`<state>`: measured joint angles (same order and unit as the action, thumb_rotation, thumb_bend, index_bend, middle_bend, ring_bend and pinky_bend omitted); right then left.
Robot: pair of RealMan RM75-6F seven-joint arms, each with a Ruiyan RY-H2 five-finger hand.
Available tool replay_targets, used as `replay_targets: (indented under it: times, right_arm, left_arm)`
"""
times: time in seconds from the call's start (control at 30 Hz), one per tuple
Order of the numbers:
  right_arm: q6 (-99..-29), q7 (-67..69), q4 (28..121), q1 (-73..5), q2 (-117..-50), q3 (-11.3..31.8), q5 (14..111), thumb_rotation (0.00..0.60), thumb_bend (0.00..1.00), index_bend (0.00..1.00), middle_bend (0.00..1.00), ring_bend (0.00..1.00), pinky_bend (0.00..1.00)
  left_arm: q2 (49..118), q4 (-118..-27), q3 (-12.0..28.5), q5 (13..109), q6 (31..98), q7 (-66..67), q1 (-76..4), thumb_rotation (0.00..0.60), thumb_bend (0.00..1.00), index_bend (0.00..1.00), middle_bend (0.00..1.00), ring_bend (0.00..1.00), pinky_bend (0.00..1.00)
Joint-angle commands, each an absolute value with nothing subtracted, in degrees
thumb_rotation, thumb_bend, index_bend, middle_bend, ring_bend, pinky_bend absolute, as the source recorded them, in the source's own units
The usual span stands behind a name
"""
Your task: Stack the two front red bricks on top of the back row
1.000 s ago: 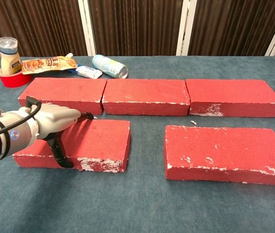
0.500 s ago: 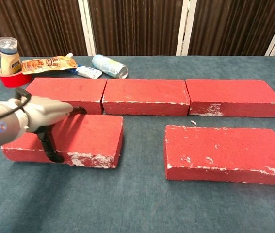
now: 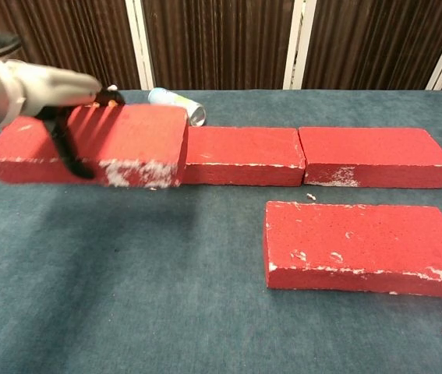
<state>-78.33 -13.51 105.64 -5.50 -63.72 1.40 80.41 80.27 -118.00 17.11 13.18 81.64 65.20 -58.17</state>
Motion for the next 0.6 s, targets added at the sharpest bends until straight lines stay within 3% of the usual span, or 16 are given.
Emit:
replay_targets:
  times: [0.03, 0.6]
  right_arm:
    - [-78.4, -13.4, 105.6, -5.5, -63.7, 1.3, 80.6, 0.600, 0.00, 0.15, 0.12, 0.04, 0.00]
    - [-78.0, -13.4, 105.2, -5.7, -63.9, 0.9, 80.9, 0.600, 0.00, 0.15, 0.12, 0.04, 0.00]
  left_arm:
    - [80.9, -112.5, 21.3, 7.5, 79.3, 68.5, -63.4, 0.600, 0.28, 0.00, 0.13, 0.00, 0.09]
    - [91.1, -88.2, 28.5, -10.4, 71.2, 76.0, -76.8, 0.600, 0.27, 0.00, 0.12, 0.00, 0.07]
